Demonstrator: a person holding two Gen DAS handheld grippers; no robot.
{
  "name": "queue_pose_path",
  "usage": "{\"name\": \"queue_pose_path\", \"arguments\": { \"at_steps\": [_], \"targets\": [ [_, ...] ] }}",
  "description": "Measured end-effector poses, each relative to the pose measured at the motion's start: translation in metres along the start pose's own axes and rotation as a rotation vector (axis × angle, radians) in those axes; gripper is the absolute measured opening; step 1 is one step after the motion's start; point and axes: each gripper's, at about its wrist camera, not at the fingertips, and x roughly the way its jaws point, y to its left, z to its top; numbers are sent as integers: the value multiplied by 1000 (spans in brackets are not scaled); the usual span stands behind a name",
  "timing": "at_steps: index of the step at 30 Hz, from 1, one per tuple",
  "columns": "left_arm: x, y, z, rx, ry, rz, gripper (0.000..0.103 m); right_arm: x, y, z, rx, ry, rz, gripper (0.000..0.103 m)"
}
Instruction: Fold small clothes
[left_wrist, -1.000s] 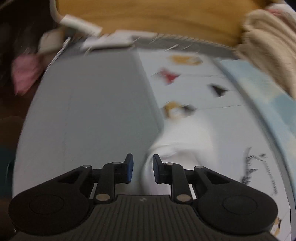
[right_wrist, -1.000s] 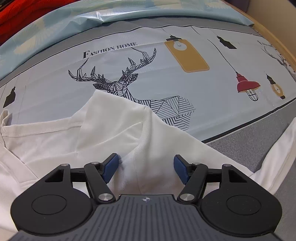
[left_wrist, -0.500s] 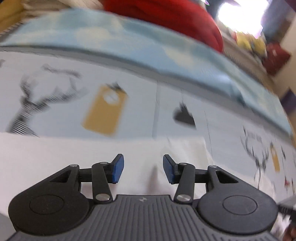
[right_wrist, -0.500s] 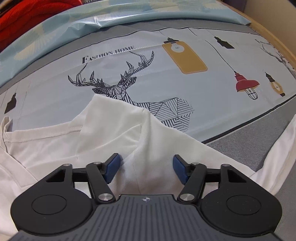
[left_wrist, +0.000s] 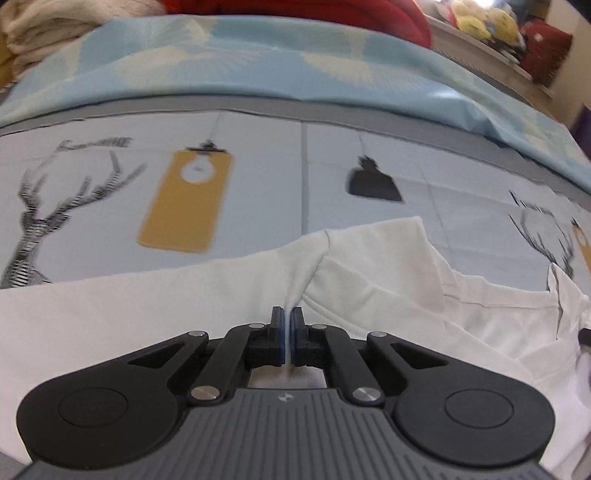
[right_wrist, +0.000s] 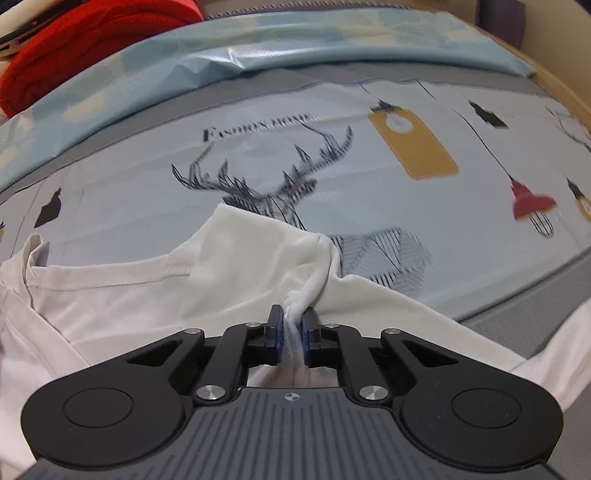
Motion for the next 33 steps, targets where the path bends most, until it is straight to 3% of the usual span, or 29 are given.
{"name": "queue_pose_path", "arguments": {
  "at_steps": [3, 9, 13, 16, 18, 22, 25, 26, 27, 28, 31, 33],
  "targets": [
    [-6, 10, 6, -29, -71, 65, 2, 8, 3, 10, 17, -37, 41, 10],
    [-23, 29, 20, -116, -209, 95, 2, 23, 23, 32, 17, -127, 127, 9],
    [-38, 29, 26, -150, -241, 82, 3, 8, 41, 38, -26, -292, 165, 9],
    [-41, 30, 30, -165, -222, 114, 14, -6, 49, 40, -51, -383, 158, 12],
    [-45, 30, 31, -165, -210, 85, 16, -3, 52, 42, -85, -323, 81, 16],
    [-47, 16, 28, -118, -141, -44, 16, -5, 41, 38, -13, -220, 70, 17],
    [-26, 1, 19, -72, 23, -133, 24, -5, 38, 27, -17, -156, 97, 18],
    [-11, -3, 11, -48, 122, -109, 27, 2, 38, 22, -46, -86, 90, 19],
    [-2, -5, 3, -30, 172, -70, 26, 10, 37, 16, -70, -15, 66, 19],
    [-5, -8, 1, -9, 135, -59, 27, 12, 33, 11, -70, -1, 47, 19],
    [-15, -23, 9, 38, 139, 18, 27, -4, 12, 12, 14, -23, 47, 21],
    [-26, -29, 10, 42, 111, 10, 28, -20, -8, 16, 74, -81, 27, 22]
  ]
}}
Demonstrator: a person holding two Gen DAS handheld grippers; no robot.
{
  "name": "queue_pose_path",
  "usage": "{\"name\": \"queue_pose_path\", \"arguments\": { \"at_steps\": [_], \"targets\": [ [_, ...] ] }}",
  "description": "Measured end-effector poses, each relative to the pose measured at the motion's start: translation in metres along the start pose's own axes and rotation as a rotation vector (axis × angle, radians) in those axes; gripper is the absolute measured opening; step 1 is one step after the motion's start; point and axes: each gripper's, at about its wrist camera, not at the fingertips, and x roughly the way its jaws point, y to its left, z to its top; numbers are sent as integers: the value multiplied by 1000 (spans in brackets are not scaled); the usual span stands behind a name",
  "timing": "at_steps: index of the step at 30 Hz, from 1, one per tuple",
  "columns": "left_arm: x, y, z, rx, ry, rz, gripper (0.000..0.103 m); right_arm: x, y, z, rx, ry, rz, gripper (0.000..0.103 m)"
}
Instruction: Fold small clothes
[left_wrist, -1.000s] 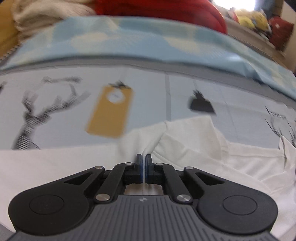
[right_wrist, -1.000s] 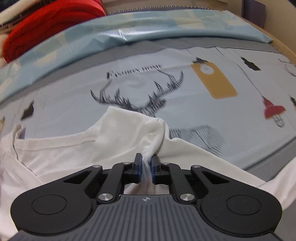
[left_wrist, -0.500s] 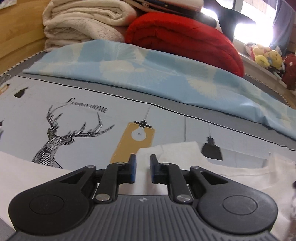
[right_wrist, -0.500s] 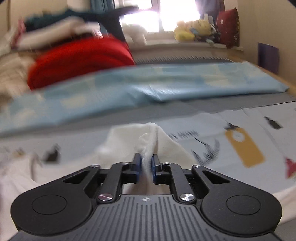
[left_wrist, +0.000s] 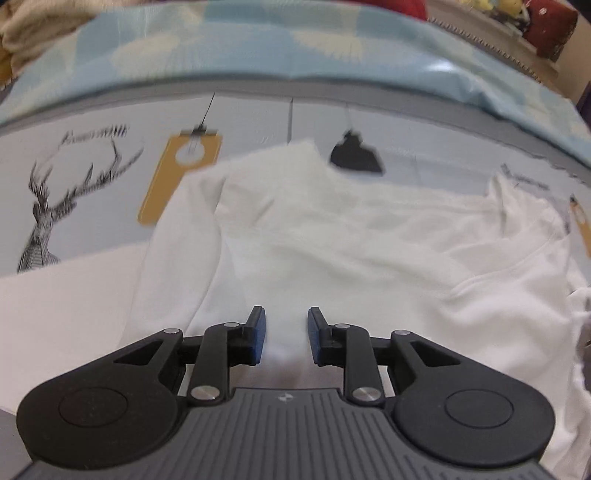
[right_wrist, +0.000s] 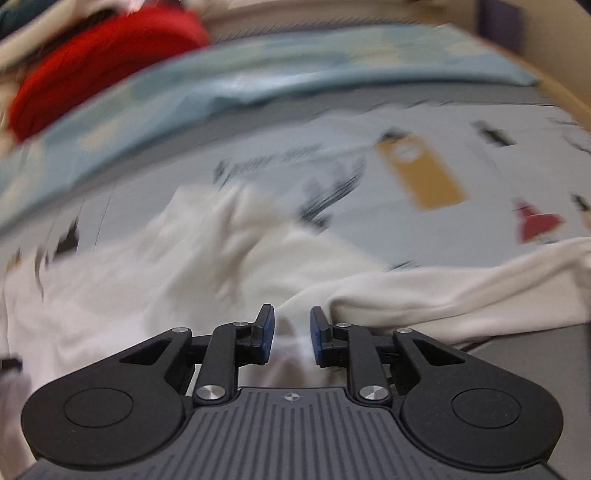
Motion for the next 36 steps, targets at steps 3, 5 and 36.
{"name": "queue_pose_path", "arguments": {
  "at_steps": [3, 5, 36],
  "targets": [
    [-18, -9, 3, -8, -30, -49, 28, -20, -42, 5, 129, -79, -81, 36],
    [-29, -15, 1, 3, -49, -69, 29, -32, -82, 4, 256, -123, -122, 40],
    [-23, -32, -10, 36, -12, -50, 29, 9, -273, -4, 929, -132, -130, 3]
  ]
}}
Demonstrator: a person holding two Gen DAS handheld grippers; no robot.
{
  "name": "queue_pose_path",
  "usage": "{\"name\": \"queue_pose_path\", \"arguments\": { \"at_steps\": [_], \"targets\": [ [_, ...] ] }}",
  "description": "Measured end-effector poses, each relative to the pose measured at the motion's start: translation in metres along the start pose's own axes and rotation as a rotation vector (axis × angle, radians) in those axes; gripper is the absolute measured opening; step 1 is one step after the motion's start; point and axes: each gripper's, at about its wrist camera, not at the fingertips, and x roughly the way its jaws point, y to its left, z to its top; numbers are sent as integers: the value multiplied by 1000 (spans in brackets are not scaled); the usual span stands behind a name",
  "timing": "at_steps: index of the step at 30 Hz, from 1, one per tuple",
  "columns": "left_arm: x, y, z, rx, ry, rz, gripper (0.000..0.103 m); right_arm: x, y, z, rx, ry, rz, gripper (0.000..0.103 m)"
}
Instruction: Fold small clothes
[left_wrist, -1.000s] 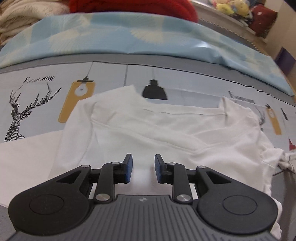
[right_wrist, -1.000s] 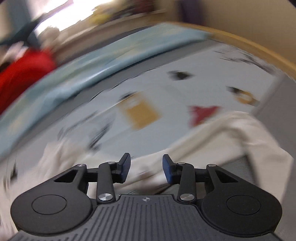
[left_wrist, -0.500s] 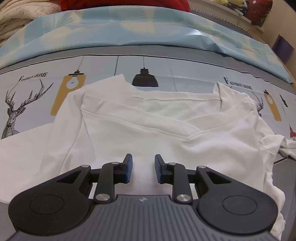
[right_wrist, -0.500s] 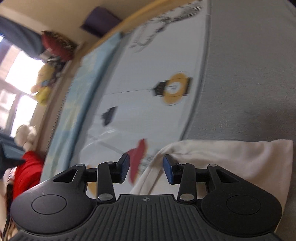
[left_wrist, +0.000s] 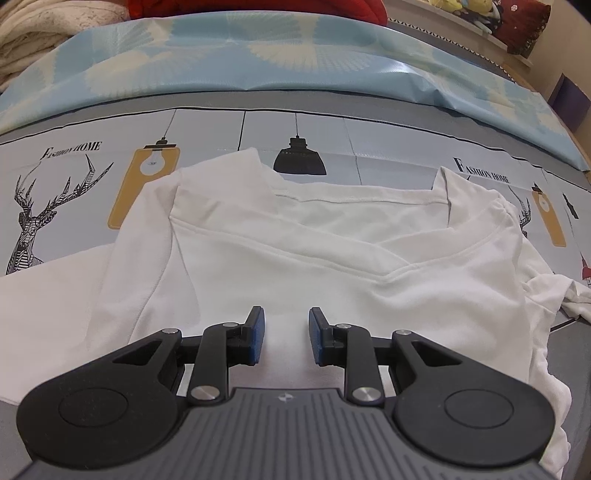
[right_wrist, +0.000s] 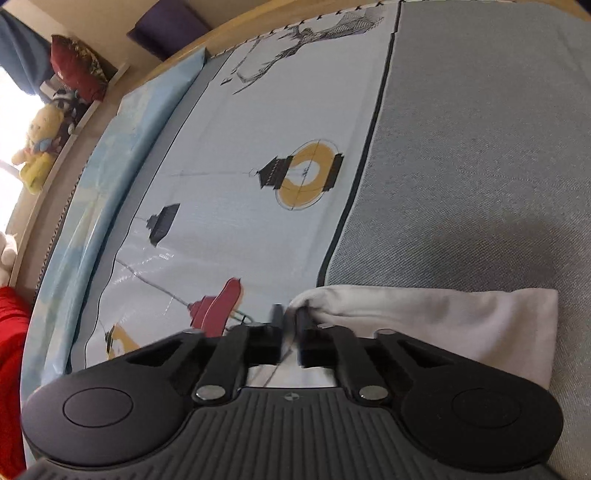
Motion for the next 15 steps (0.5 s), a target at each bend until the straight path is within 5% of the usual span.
{"name": "queue_pose_path", "arguments": {
  "at_steps": [2, 6, 8, 10, 12, 15],
  "targets": [
    [-1, 0, 0, -2, -3, 0, 29, -12, 8, 0, -24, -78, 40, 2],
    [-1, -1, 2, -10, -8, 0, 29, -82, 44, -5, -212, -445, 279, 2],
    [0, 0, 2, -7, -6, -2, 29, -107, 49, -13, -253, -560, 344, 2],
    [0, -1, 2, -5, -5, -4, 29, -106, 43, -17, -242, -567, 289, 2],
    [0, -2, 1, 0, -4, -7, 29, -86, 33, -18, -212, -501, 121, 2],
    [0, -1, 1, 2, -3, -6, 29, -38, -2, -12, -81, -266, -175, 2]
  ]
}}
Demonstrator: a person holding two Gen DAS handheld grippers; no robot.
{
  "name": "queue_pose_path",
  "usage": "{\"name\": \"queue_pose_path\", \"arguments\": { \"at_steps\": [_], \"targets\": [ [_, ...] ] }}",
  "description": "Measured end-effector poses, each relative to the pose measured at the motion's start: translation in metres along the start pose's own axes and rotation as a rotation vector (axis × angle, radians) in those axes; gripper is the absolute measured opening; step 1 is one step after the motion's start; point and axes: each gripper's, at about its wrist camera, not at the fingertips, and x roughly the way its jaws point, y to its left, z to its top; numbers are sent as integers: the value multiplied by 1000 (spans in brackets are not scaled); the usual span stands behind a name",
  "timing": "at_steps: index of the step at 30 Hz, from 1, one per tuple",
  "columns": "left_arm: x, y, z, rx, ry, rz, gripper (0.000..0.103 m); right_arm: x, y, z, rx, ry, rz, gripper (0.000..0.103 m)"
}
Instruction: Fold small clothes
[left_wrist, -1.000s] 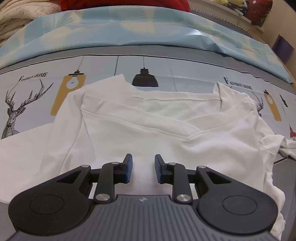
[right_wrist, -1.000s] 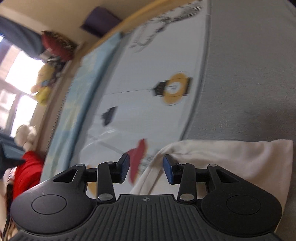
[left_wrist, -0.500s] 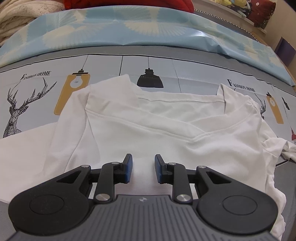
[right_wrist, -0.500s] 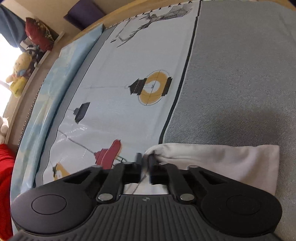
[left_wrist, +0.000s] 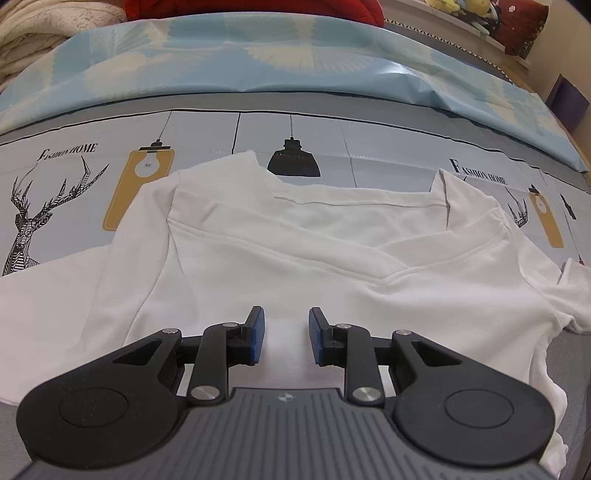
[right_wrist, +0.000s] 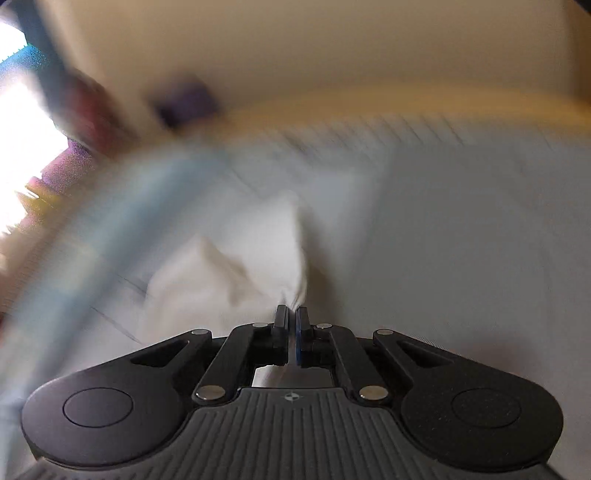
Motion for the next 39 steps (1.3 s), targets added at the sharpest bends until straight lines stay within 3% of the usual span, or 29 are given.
{"name": "queue_pose_path", "arguments": {
  "at_steps": [2, 5, 6, 7, 9, 11, 16, 18, 21, 22, 24, 26, 27, 28, 30, 31, 33, 36, 39],
  "targets": [
    [1, -1, 1, -6, 2, 5, 29, 15, -24, -5, 127, 81, -24, 3],
    [4, -3, 0, -3, 8, 2, 29, 15, -31, 6, 179, 35, 86, 7],
    [5, -4, 0, 4, 10, 1, 29, 16, -33, 11, 187, 8, 134, 11],
    [6, -4, -2, 10, 13, 1, 29, 19, -35, 16, 180, -10, 156, 23],
    [7, -5, -3, 18, 21, 2, 29, 34, -38, 23, 170, -15, 170, 32],
    [8, -4, -2, 14, 22, 2, 29, 54, -47, 29, 186, 27, 172, 29],
    [7, -3, 0, 11, 13, 1, 29, 72, -40, 45, 141, 14, 243, 26],
    [6, -3, -1, 16, 16, 0, 29, 72, -39, 50, 139, 0, 264, 2],
    [2, -2, 1, 15, 12, -4, 29, 33, -47, 45, 143, -311, 139, 2],
    [-1, -1, 2, 14, 7, -8, 29, 33, -50, 45, 159, -318, 62, 3],
    [-8, 0, 3, 14, -3, -17, 29, 49, -57, 46, 182, -181, -91, 4],
    [-16, 3, 4, 16, -14, -22, 29, 46, -62, 41, 160, -187, -74, 5],
    [-21, 5, 5, 17, -22, -22, 29, 41, -57, 42, 115, -196, -102, 10],
    [-26, 7, 5, 18, -31, -24, 29, 37, -53, 43, 91, -198, -123, 24],
    [-39, 12, 5, 18, -53, -29, 29, 35, -53, 48, 98, -131, -134, 30],
    [-45, 15, 5, 17, -67, -31, 29, 31, -52, 49, 89, -87, -202, 31],
    [-60, 22, 4, 15, -110, -39, 29, 4, -50, 47, 76, -121, -318, 33],
    [-84, 32, -3, 19, -170, -53, 29, -47, -35, 41, 41, -145, -215, 33],
    [-108, 40, -25, 4, -181, -91, 29, -103, -7, 26, -90, -60, 69, 33]
  ]
}}
